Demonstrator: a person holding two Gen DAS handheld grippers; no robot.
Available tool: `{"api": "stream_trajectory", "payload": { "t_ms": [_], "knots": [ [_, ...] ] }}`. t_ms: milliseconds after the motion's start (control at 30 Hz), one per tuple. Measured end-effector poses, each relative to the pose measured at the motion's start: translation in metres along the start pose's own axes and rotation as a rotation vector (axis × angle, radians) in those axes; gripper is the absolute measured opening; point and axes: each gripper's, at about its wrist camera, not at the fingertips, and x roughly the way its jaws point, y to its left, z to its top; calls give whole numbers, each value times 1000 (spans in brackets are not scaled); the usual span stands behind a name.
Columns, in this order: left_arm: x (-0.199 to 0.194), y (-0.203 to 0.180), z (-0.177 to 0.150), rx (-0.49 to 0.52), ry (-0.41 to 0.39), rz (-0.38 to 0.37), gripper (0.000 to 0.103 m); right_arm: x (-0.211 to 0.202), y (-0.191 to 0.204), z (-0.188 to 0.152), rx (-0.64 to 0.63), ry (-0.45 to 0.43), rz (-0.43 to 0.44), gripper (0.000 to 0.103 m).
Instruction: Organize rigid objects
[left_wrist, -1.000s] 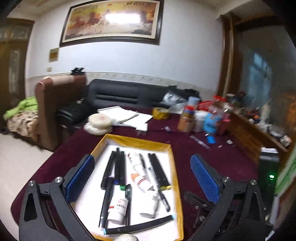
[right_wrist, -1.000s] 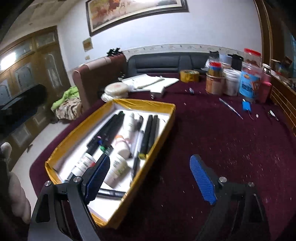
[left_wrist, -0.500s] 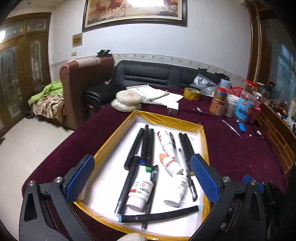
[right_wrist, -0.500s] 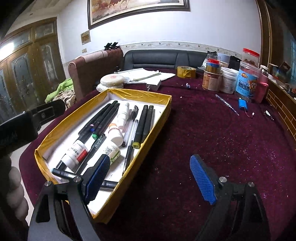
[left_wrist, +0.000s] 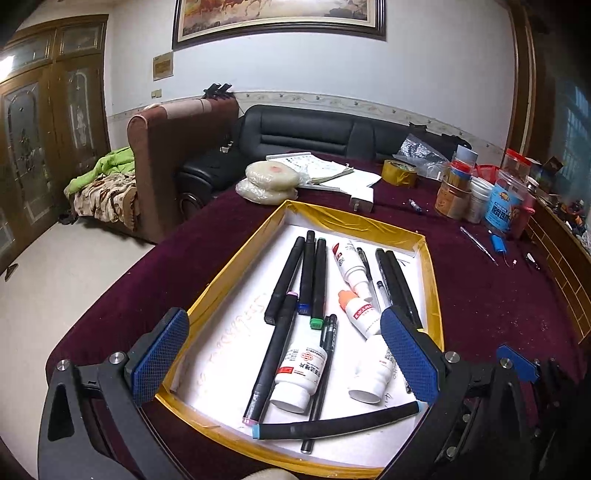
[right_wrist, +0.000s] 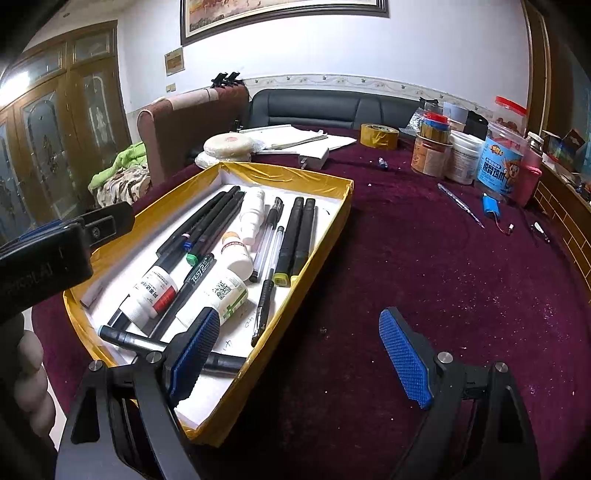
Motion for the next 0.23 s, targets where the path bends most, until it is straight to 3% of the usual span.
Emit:
{"api": "stream_trajectory", "payload": {
  "t_ms": [233],
  "knots": [
    [2,2,-2,1,15,14,103,1,1,0,-4,8,8,85]
  ]
}}
